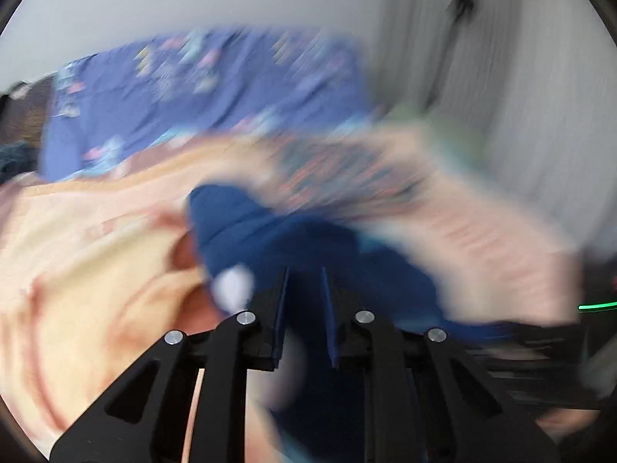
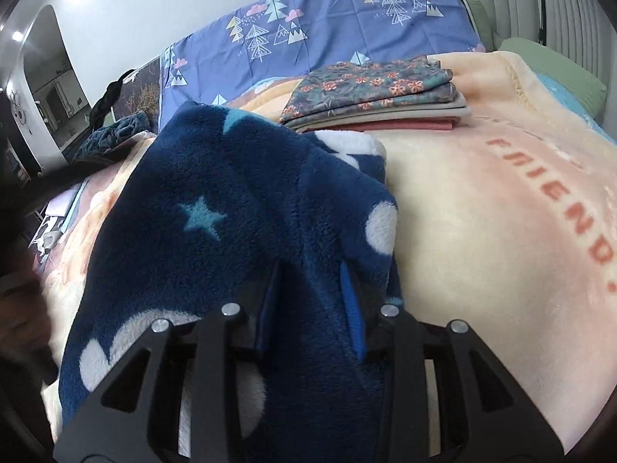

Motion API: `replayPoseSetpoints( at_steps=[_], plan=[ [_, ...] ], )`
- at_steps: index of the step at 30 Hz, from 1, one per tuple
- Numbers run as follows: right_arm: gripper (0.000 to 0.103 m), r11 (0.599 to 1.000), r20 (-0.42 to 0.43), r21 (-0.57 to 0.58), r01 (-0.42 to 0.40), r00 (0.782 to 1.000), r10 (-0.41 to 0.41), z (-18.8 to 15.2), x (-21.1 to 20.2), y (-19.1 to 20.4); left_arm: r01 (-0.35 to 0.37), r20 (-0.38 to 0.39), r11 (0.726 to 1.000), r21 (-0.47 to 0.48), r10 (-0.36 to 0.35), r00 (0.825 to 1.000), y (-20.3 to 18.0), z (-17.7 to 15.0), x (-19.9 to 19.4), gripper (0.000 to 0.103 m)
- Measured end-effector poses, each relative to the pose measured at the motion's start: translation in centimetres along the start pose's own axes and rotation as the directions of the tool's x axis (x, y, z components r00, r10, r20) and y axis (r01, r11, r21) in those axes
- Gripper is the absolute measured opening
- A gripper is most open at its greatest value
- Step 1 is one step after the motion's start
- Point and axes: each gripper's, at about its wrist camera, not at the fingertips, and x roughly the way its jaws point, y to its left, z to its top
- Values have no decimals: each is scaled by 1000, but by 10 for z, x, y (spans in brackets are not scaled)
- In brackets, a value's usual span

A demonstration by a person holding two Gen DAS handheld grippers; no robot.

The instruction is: Fold small clothes

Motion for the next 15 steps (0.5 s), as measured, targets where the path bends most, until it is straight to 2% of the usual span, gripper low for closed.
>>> replayPoseSetpoints(
  at_steps=[1, 2, 3, 6, 9, 10, 11, 14, 15],
  plan=[
    [33, 1000, 2, 8, -7, 1000, 7, 0, 1, -2, -13, -41, 1000, -14, 12, 999, 5, -11, 27, 19],
    [33, 1000, 1, 22, -15, 1000, 15, 0, 3, -4, -2, -8, 999, -38, 2, 1000, 8, -17, 32, 19],
    [33, 1000, -3, 24, -14, 1000, 15, 1, 6, -5, 0, 26, 999, -45, 1, 1000, 7, -21, 28, 19],
    [33, 999, -20, -32, 6, 1000, -7, 4, 7, 4, -21, 21, 1000, -12, 21, 1000, -1, -17, 15, 18],
    [37, 1000, -62, -9, -13, 998, 12, 24, -3, 6, 43, 8, 999, -21, -43, 999, 4, -2, -1, 17],
    [47, 999, -58, 6, -36, 998, 36, 30, -8, 6, 64, 16, 997, -35, -63, 998, 11, 7, -3, 18],
    [50, 998, -33, 13, -61, 998, 62, 40, -16, 7, 76, 33, 996, -50, -74, 997, 15, 14, -8, 18],
    [50, 997, 19, -69, -28, 999, 30, 60, -19, 20, 49, 75, 995, -87, -43, 996, 24, 32, -6, 21],
    [50, 995, 14, -92, -29, 999, 30, 63, -14, 23, 44, 67, 994, -99, -38, 997, 27, 35, 3, 28]
  ],
)
